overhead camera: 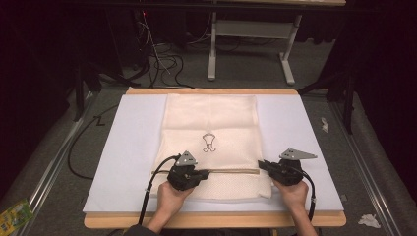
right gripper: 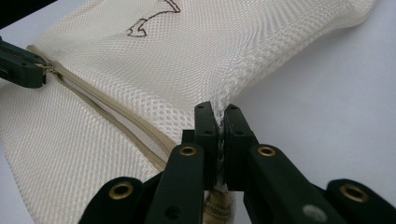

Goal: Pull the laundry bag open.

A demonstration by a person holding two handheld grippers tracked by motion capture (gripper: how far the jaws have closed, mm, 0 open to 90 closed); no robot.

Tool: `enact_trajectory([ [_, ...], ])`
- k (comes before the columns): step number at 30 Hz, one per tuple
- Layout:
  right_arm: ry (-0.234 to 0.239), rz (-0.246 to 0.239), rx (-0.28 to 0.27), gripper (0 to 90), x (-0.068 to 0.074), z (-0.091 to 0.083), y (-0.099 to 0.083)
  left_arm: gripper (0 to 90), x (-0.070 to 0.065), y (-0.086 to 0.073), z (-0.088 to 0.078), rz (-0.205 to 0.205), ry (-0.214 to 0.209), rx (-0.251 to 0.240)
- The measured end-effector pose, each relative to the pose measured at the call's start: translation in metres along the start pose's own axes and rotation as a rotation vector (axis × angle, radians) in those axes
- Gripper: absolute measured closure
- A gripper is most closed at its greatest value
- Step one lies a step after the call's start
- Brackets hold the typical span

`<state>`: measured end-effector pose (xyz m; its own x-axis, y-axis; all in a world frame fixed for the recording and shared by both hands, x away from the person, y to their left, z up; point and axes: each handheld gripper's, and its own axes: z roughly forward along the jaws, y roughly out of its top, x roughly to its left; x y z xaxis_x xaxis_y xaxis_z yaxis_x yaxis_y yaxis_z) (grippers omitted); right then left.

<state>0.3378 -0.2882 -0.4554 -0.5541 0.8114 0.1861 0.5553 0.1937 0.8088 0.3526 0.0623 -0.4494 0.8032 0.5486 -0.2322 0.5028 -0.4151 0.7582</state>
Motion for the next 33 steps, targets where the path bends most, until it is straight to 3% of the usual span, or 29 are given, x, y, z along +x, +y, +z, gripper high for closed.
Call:
enact_trajectory([
  [11, 0.001, 0.009, -0.007, 88.1, 0.0, 0.0, 0.0, 87.1, 0.006, -0.003, -0.006, -0.027, -0.014, -0.021],
  [20, -0.001, 0.004, -0.005, 88.1, 0.0, 0.0, 0.0, 87.1, 0.008, -0.005, -0.009, -0.029, -0.007, -0.029],
  [25, 0.001, 0.006, -0.008, 88.1, -0.001, -0.001, 0.0, 87.1, 0.016, -0.01, -0.017, -0.059, -0.005, -0.038],
  [33, -0.003, 0.005, -0.005, 88.1, 0.0, 0.0, 0.0, 87.1, 0.018, -0.014, -0.021, -0.066, -0.001, -0.047],
])
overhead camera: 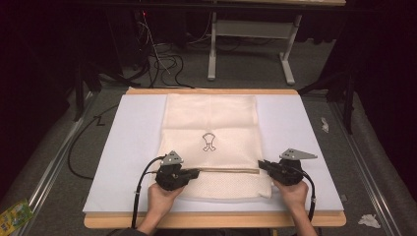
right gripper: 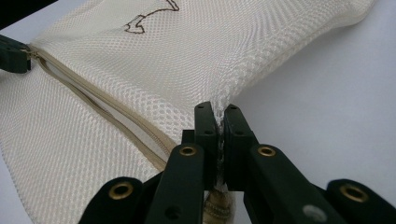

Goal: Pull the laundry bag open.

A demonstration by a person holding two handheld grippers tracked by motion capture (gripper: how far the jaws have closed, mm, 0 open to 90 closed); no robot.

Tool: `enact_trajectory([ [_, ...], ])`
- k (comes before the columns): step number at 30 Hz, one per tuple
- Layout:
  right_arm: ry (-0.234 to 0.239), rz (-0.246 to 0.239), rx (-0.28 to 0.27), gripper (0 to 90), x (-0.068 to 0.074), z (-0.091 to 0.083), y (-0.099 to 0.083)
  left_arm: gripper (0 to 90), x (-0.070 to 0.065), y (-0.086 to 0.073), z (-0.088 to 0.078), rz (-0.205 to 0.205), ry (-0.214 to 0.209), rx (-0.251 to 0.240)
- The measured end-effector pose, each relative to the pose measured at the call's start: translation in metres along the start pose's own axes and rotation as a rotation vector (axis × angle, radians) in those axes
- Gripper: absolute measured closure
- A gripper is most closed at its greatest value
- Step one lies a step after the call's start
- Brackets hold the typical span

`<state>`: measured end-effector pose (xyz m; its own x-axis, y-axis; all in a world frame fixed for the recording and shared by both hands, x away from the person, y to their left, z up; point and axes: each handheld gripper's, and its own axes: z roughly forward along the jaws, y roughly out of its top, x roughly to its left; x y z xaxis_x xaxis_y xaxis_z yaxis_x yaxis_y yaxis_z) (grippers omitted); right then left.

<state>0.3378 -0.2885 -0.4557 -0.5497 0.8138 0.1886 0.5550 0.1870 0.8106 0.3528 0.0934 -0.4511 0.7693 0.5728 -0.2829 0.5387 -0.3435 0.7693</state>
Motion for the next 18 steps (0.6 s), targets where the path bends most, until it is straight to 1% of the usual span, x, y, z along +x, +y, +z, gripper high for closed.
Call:
enact_trajectory([
  [4, 0.001, -0.001, 0.0, 88.1, 0.0, 0.0, 0.0, 87.1, 0.0, -0.001, -0.001, 0.005, 0.002, -0.003],
  [6, -0.003, 0.005, -0.001, 88.1, 0.0, 0.0, 0.0, 87.1, 0.001, -0.001, -0.003, 0.006, 0.014, -0.002],
  [11, -0.007, 0.001, 0.0, 88.1, -0.001, -0.001, 0.0, 87.1, 0.005, -0.003, -0.011, -0.006, 0.03, -0.007],
  [14, -0.006, 0.001, 0.0, 88.1, -0.001, -0.001, 0.0, 87.1, 0.009, -0.005, -0.014, -0.021, 0.036, -0.017],
  [18, -0.009, 0.0, 0.001, 88.1, -0.001, -0.001, 0.0, 87.1, 0.011, -0.007, -0.017, -0.024, 0.04, -0.023],
])
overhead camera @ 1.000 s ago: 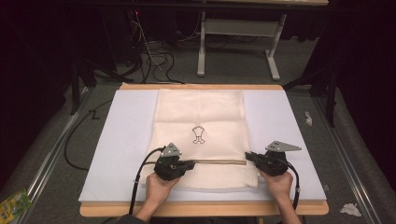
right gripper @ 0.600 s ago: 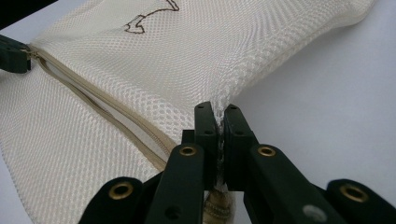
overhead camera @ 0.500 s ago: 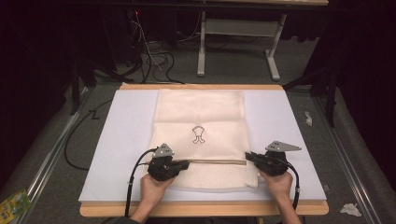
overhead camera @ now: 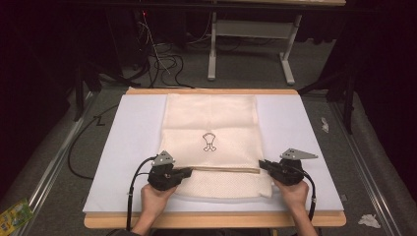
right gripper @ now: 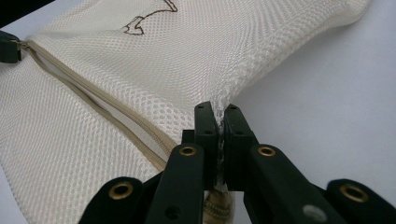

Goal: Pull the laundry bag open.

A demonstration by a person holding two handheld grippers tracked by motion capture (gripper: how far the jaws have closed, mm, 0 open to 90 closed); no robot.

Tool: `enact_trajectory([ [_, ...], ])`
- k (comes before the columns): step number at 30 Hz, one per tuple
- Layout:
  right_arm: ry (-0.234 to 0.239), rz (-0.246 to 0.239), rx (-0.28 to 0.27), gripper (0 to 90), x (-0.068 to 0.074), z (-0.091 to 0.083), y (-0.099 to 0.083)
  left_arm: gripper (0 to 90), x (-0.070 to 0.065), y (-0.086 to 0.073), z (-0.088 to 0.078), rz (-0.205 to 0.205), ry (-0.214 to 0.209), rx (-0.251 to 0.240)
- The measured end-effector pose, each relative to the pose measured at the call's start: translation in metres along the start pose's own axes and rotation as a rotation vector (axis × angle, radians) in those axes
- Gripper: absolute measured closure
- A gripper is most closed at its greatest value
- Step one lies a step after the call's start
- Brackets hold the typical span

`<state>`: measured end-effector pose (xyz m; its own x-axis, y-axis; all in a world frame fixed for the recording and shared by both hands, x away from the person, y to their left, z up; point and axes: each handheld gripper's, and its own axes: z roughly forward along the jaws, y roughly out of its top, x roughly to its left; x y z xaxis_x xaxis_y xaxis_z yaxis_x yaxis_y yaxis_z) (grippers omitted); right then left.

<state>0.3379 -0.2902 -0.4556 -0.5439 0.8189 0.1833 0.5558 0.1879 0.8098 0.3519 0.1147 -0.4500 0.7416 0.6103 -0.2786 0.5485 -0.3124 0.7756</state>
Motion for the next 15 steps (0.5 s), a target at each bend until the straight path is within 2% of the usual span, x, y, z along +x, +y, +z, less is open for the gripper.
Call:
enact_trajectory([
  [15, 0.007, 0.001, -0.004, 88.1, 0.0007, 0.0003, 0.0007, 87.1, 0.0034, -0.0014, -0.0061, -0.011, 0.0, -0.016],
])
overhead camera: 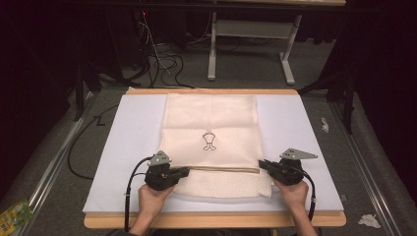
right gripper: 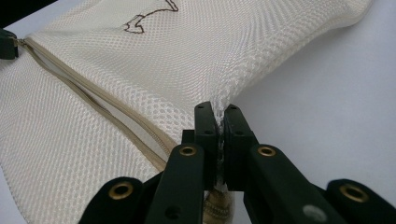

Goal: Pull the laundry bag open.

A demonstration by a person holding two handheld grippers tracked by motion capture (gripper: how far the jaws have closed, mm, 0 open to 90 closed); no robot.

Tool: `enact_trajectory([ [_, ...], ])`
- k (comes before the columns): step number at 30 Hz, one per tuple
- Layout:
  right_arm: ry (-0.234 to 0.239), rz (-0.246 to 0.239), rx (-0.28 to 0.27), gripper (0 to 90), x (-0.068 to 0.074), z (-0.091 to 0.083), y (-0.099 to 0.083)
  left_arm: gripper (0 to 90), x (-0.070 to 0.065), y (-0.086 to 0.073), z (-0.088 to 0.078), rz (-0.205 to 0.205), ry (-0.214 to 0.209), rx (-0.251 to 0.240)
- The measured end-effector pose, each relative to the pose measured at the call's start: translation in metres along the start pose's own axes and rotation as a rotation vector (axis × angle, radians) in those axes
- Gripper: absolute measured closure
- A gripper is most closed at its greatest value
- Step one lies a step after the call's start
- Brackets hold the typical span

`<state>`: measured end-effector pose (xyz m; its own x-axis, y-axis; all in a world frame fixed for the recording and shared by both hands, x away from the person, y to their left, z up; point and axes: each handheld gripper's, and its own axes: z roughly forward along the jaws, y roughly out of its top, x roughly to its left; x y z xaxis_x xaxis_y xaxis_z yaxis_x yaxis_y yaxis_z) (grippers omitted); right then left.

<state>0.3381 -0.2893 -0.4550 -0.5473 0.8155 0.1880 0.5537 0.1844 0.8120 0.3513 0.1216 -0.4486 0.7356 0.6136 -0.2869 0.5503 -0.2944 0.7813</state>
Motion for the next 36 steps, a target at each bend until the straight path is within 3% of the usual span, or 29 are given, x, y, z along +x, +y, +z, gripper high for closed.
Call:
enact_trajectory([
  [10, -0.007, 0.004, 0.002, 88.1, -0.001, -0.001, -0.001, 87.1, 0.009, -0.003, -0.014, -0.023, 0.031, -0.018],
  [36, -0.005, 0.007, -0.003, 88.1, -0.002, -0.001, -0.002, 87.1, 0.016, -0.007, -0.023, -0.048, 0.035, -0.036],
])
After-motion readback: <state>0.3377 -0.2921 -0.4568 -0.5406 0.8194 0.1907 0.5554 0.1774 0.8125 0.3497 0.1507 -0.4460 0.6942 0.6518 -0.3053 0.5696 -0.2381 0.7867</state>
